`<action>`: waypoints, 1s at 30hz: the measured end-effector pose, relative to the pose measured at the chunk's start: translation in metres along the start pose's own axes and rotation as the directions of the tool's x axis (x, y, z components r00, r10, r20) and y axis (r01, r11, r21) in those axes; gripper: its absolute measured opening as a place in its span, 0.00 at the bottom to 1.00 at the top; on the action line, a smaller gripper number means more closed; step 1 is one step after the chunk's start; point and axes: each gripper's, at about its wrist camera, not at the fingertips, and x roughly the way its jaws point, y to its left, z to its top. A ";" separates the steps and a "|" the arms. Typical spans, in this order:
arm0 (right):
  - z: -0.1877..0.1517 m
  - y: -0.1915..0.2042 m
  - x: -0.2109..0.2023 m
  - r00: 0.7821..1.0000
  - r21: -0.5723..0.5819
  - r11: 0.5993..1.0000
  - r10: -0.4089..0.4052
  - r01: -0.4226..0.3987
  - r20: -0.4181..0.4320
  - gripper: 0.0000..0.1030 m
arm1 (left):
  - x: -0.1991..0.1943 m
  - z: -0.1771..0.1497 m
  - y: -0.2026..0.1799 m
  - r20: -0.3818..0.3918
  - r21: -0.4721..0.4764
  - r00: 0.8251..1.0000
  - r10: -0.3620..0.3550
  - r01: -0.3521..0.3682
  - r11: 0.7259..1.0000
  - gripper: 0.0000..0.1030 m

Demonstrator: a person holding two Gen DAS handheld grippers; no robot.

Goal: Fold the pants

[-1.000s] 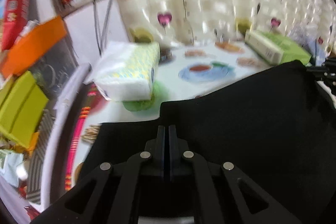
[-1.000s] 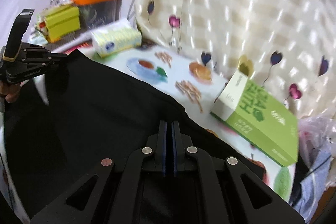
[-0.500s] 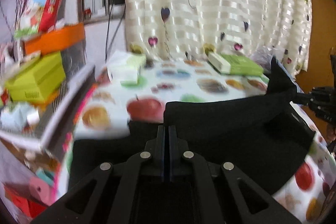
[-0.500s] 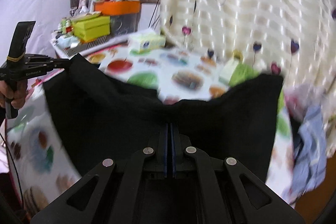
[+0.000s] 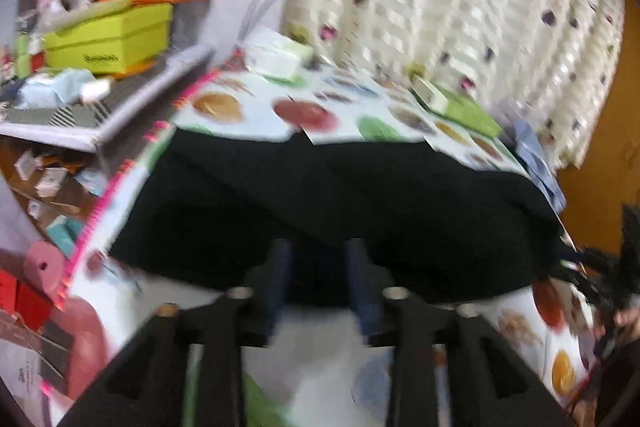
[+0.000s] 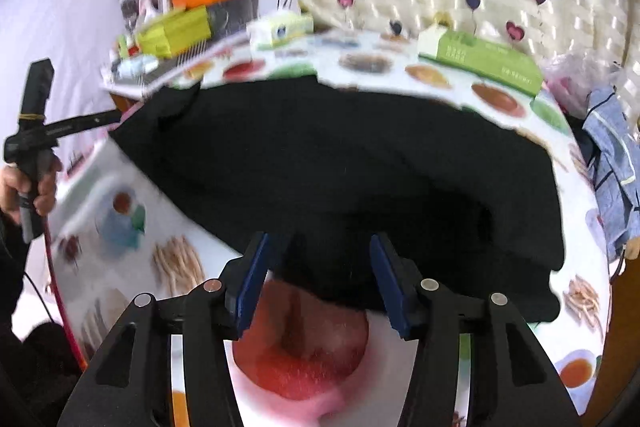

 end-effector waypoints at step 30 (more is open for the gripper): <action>0.014 -0.014 0.038 1.000 0.075 0.997 -0.019 0.018 0.006 0.51 | 0.014 -0.009 0.050 -0.010 -0.218 0.980 0.199 -0.196 0.956 0.06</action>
